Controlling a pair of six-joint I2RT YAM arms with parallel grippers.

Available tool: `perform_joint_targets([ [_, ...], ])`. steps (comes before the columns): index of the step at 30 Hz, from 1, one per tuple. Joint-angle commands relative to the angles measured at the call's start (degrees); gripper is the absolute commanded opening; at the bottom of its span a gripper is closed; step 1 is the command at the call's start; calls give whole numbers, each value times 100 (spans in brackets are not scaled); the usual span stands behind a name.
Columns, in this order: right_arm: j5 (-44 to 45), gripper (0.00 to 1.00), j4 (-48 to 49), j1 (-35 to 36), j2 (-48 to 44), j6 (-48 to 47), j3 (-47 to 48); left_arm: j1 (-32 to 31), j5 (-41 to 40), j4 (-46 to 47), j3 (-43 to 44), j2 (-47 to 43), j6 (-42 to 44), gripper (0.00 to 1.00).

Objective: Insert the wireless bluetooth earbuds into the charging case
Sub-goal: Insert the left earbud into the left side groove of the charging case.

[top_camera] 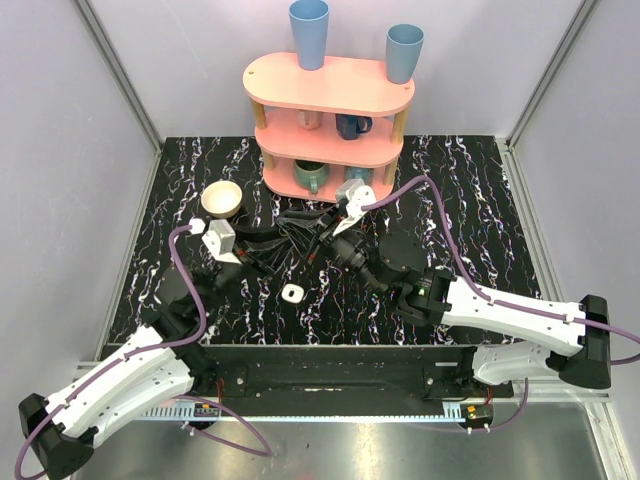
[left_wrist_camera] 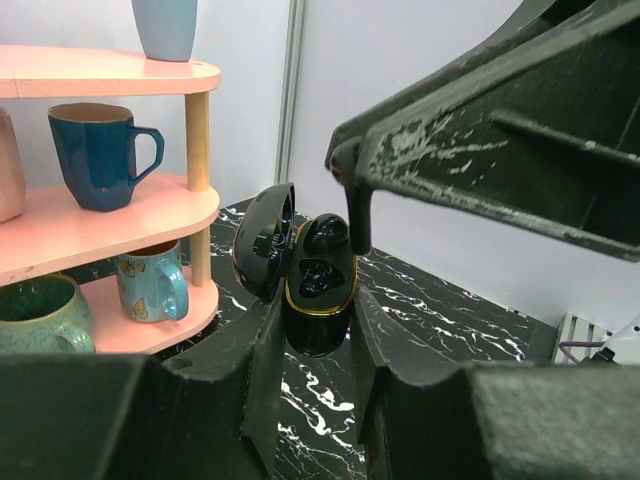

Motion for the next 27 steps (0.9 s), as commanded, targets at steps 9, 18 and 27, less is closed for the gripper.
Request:
perform_joint_targets([
  [9, 339, 12, 52, 96, 142, -321, 270, 0, 185, 572, 65, -33, 94, 0],
  [18, 462, 12, 87, 96, 177, -418, 218, -9, 238, 607, 74, -68, 85, 0],
  [27, 454, 12, 52, 113, 238, -392, 209, -9, 247, 721, 39, -130, 85, 0],
])
